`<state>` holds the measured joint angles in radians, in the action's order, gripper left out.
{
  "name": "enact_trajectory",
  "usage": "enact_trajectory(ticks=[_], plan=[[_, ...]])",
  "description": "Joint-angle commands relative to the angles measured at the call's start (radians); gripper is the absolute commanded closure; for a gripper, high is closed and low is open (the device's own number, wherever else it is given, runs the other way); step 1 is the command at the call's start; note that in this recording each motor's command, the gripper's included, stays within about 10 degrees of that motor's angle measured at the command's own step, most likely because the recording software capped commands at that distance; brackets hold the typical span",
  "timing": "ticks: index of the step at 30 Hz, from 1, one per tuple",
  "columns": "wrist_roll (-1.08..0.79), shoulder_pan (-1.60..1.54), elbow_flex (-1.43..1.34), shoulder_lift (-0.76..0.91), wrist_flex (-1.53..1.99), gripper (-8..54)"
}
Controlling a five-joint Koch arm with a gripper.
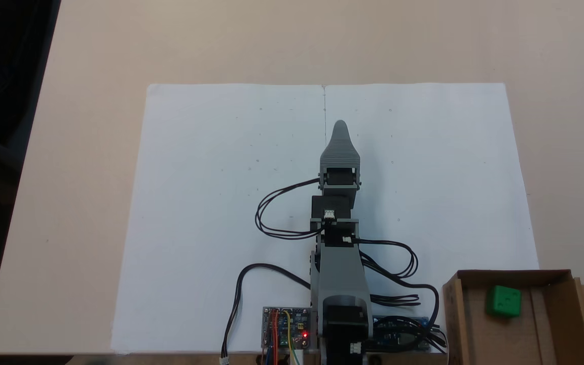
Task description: Grasp a green dice and put it in the bin.
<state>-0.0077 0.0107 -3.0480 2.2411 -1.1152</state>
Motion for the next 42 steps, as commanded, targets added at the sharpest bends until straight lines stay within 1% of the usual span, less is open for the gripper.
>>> enact_trajectory(ticks=[1,9,20,27,42], plan=[[-0.003,0.000,-0.044,0.087,-0.168,2.5],[-0.003,0.011,-0.083,0.112,-0.383,2.3],[-0.003,0.014,-0.083,0.112,-0.382,2.3],[-0.003,0.014,-0.083,0.110,-0.336,0.9],[0.000,-0.018,-0.083,0.110,-0.331,1.2]])
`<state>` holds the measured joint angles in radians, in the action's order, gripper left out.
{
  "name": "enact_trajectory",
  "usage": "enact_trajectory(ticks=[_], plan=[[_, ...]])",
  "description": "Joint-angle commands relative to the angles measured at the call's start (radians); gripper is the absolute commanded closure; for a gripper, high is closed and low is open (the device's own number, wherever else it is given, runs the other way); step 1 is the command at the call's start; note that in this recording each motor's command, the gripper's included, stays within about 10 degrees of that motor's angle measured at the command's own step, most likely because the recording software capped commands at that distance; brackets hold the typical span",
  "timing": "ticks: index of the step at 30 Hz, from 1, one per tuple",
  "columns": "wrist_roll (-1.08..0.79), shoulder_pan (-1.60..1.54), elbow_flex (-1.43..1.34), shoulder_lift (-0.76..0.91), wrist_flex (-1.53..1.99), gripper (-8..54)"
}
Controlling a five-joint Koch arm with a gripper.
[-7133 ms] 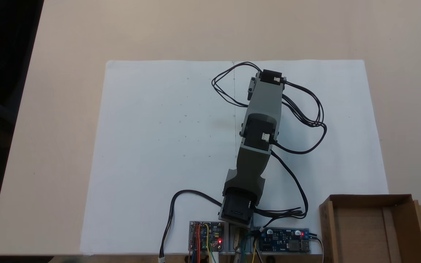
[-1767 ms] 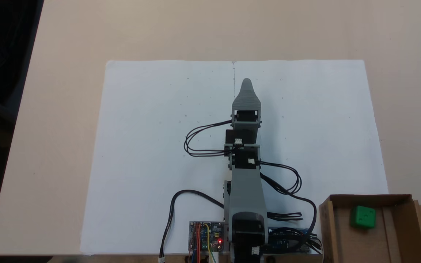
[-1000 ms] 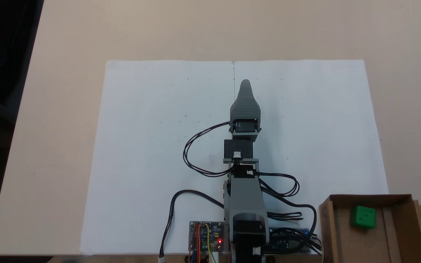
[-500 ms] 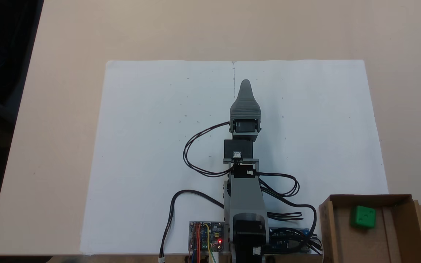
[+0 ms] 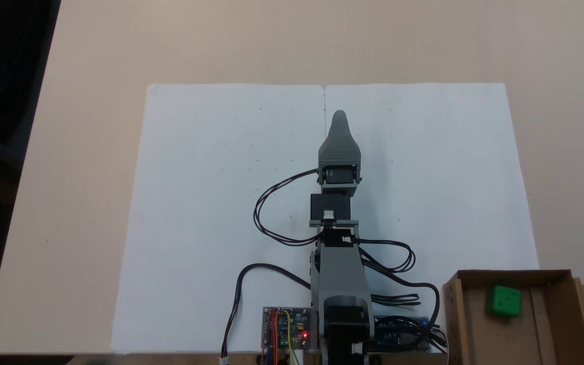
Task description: Grasp a green dice and put it in the bin.
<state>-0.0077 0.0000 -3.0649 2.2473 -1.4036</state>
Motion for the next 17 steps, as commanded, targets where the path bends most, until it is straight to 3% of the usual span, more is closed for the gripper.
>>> enact_trajectory(ticks=[1,17], plan=[[0.000,-0.008,-0.064,0.104,-0.043,1.2],[0.000,-0.009,-0.064,0.104,-0.028,1.2]])
